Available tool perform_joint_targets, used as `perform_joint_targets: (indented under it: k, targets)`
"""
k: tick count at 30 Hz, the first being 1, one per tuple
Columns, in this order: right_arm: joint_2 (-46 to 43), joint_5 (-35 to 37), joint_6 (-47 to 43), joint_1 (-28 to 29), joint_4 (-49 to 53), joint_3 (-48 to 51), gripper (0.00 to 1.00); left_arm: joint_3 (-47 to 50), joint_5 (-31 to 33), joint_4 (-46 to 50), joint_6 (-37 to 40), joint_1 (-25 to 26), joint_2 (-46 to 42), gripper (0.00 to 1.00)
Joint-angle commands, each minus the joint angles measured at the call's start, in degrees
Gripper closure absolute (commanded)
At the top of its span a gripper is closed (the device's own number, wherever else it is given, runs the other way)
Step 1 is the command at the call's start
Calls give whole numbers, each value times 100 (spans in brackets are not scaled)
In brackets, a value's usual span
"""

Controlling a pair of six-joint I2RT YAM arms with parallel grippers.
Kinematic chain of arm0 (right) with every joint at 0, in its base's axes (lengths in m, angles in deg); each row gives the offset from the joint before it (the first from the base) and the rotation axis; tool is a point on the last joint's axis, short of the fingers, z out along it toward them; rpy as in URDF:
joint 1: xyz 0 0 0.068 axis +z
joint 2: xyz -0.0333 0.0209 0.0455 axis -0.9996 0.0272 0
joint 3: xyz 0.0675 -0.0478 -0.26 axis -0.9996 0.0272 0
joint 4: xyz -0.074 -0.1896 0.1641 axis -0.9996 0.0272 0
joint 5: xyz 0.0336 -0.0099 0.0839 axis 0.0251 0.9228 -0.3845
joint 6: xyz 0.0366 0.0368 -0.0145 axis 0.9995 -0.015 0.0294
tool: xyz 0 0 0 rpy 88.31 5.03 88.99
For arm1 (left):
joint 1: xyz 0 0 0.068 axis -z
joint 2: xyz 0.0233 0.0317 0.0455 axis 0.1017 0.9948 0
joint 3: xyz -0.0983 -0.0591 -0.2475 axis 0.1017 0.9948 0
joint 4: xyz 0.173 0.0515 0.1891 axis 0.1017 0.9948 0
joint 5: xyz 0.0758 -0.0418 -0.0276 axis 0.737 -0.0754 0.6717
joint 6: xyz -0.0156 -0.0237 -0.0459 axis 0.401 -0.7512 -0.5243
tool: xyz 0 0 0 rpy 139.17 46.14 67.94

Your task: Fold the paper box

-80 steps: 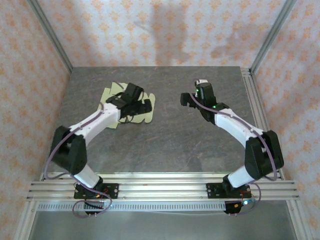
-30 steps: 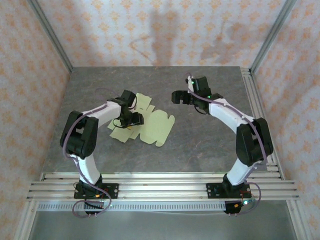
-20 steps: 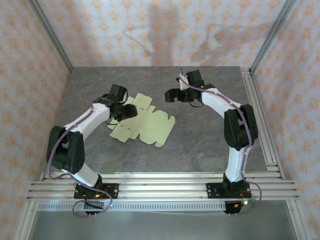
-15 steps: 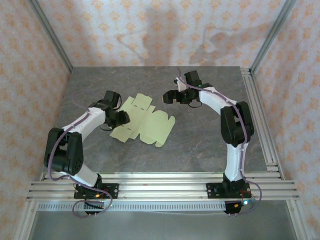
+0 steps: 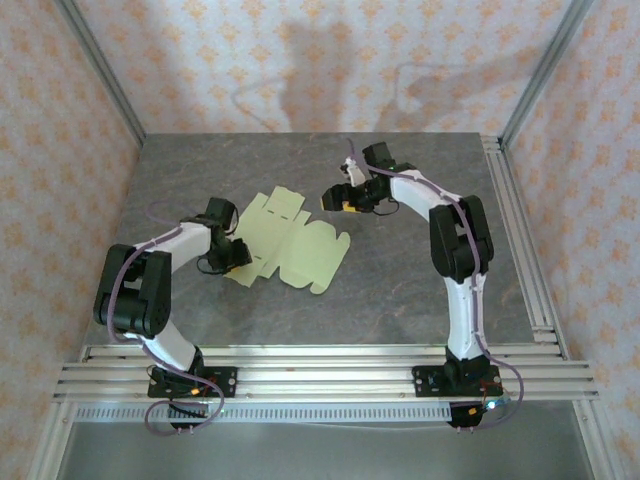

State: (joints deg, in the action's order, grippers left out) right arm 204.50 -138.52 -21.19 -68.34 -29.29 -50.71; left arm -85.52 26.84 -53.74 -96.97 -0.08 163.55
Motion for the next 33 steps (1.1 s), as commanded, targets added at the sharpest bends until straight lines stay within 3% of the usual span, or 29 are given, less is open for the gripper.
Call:
perform_joint_targets:
  k: [1, 10, 21, 33]
  targets:
    - [211, -344, -211, 37, 284, -240, 11, 347, -75, -275, 125, -91, 309, 67]
    - [949, -880, -609, 32, 1053, -955, 17, 467, -294, -469, 59, -110, 424, 67]
    - [1244, -1115, -2064, 33, 2887, -1511, 21, 457, -362, -483, 37, -159, 456, 67]
    - [699, -1894, -2224, 36, 2697, -1142, 30, 122, -306, -243, 216, -154, 515, 67]
